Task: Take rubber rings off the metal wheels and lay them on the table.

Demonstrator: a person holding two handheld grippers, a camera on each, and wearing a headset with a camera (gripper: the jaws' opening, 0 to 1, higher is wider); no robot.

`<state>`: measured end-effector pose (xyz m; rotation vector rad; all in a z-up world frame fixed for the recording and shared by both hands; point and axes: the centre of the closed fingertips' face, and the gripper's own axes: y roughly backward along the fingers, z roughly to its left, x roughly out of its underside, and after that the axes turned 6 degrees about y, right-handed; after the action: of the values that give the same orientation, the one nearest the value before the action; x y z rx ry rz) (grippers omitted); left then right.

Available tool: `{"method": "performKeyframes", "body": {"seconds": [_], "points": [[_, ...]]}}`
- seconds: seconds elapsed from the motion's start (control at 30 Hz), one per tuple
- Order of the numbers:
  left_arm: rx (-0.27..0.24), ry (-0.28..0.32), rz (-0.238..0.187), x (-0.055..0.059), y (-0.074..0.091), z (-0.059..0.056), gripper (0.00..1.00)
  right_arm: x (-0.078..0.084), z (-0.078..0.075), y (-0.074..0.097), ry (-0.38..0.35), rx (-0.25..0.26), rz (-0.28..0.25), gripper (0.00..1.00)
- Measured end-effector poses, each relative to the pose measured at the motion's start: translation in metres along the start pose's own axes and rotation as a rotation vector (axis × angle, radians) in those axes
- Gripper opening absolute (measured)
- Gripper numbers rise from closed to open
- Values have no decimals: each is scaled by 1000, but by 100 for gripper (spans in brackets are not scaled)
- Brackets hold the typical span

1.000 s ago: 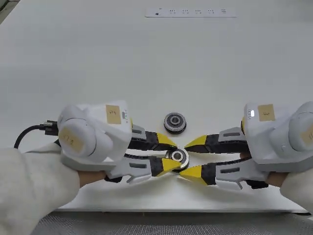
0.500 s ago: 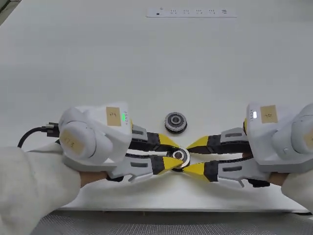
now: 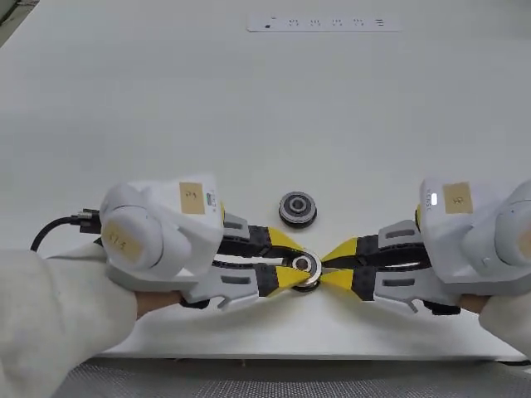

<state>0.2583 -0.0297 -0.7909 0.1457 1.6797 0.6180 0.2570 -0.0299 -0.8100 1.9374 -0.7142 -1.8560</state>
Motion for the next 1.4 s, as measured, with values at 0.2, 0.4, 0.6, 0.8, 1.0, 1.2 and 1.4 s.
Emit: {"method": "performKeyframes", "body": {"seconds": [0.2,0.4,0.6,0.8,1.0,1.2,1.4], "points": [[-1,-10,3,0,0,-1,14,0,-1,0,3,7,23,2],[1,-11,2,0,0,-1,14,0,-2,-1,-32,-2,32,2],[0,-13,-1,1,1,0,14,1,-1,-1,-118,-2,35,1],[-2,-16,0,0,1,-1,14,0,-3,-1,-153,12,23,1],[-2,-20,-1,0,2,-1,14,0,-3,-1,-130,22,43,0],[0,-21,-2,0,1,-1,14,2,-4,1,-148,31,49,0],[-2,-26,-4,-1,1,-2,14,3,-8,4,-223,46,31,0]]}}
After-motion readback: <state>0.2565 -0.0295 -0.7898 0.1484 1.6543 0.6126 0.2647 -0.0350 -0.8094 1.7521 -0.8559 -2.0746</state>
